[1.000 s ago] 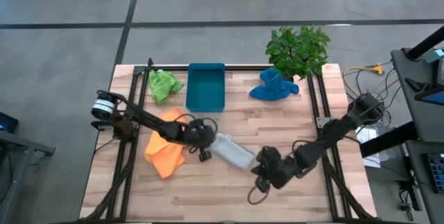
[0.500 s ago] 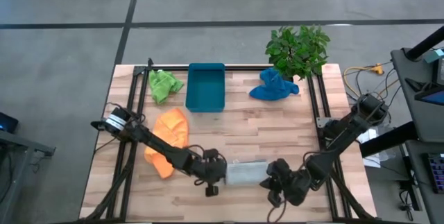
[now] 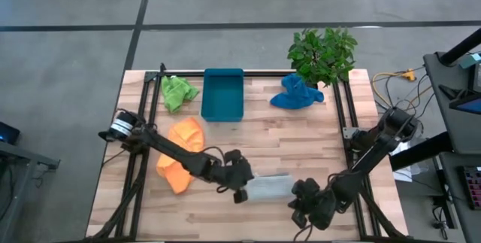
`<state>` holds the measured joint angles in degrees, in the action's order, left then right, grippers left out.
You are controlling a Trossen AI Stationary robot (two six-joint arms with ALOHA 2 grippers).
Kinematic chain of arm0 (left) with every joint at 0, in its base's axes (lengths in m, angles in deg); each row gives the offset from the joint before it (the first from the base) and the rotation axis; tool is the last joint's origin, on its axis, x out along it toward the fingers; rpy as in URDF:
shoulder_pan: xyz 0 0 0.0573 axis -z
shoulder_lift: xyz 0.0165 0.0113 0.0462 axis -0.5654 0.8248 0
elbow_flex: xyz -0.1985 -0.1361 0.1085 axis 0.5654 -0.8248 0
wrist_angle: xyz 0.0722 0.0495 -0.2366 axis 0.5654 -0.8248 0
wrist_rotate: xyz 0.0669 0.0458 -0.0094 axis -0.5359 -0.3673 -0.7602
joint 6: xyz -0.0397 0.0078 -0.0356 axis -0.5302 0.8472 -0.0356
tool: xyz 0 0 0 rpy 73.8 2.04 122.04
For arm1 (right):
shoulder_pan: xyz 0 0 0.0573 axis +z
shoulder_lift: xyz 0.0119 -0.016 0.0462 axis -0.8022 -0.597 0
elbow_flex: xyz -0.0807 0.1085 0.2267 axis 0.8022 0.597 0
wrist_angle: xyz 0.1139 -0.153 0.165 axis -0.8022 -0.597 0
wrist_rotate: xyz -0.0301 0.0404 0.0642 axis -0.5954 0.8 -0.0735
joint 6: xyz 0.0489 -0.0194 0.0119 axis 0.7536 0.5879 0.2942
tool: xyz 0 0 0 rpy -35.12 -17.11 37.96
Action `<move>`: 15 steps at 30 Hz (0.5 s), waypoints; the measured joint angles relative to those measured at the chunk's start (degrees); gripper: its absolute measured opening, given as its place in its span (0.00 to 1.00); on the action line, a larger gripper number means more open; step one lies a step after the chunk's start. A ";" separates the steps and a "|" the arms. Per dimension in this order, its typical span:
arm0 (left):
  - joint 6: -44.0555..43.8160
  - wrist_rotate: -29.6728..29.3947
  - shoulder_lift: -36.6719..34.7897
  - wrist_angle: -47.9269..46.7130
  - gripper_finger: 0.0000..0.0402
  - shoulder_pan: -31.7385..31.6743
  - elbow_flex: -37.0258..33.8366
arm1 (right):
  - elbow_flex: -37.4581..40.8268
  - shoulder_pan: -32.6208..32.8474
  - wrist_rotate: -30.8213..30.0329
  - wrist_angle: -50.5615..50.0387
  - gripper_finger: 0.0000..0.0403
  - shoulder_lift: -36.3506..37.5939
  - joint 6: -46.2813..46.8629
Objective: Fold microfiber towels
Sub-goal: Put the grey microfiber cloth into the blue bin
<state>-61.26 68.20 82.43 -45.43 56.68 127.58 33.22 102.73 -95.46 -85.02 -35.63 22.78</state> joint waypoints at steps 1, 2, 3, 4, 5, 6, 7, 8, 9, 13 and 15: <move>0.02 0.44 0.33 0.19 0.00 -0.68 -0.07 | 0.01 -0.57 1.44 0.11 0.02 -0.93 0.22; 0.04 0.68 0.59 -0.63 0.00 -1.32 -0.33 | -0.01 -1.09 3.18 0.28 0.02 -1.79 0.47; 0.08 0.82 1.09 -0.83 0.00 -2.07 -0.42 | -0.01 -1.53 4.59 0.19 0.02 -2.72 0.47; 0.12 1.23 1.41 -0.35 0.00 -2.68 -0.31 | 0.01 -1.99 5.70 0.09 0.02 -3.57 0.45; 0.14 1.79 1.54 -0.46 0.00 -3.18 -0.27 | 0.04 -2.53 6.42 0.08 0.02 -4.42 0.45; 0.16 2.70 1.68 -0.71 0.00 -3.68 -0.34 | 0.04 -3.02 6.57 0.04 0.02 -5.21 0.49; 0.18 4.02 1.97 -0.51 0.00 -4.07 -0.35 | 0.04 -3.51 6.64 -0.16 0.02 -5.70 0.46; 0.20 5.55 2.36 -0.39 0.00 -4.32 -0.35 | 0.05 -4.08 6.78 -0.82 0.02 -6.09 0.43; 0.24 6.90 2.78 -0.59 0.00 -4.36 -0.39 | 0.06 -4.82 6.80 -1.23 0.02 -6.40 0.36; 0.35 11.27 4.26 -0.70 0.00 -4.05 -0.52 | 0.17 -8.04 6.26 -3.15 0.02 -6.65 -1.20; 0.32 13.65 5.09 -1.21 0.00 -3.62 -0.57 | 0.18 -9.95 6.24 -2.91 0.02 -6.64 -3.51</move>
<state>-60.95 81.85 87.52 -46.65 53.06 127.01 33.40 92.77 -89.22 -87.93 -42.27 19.27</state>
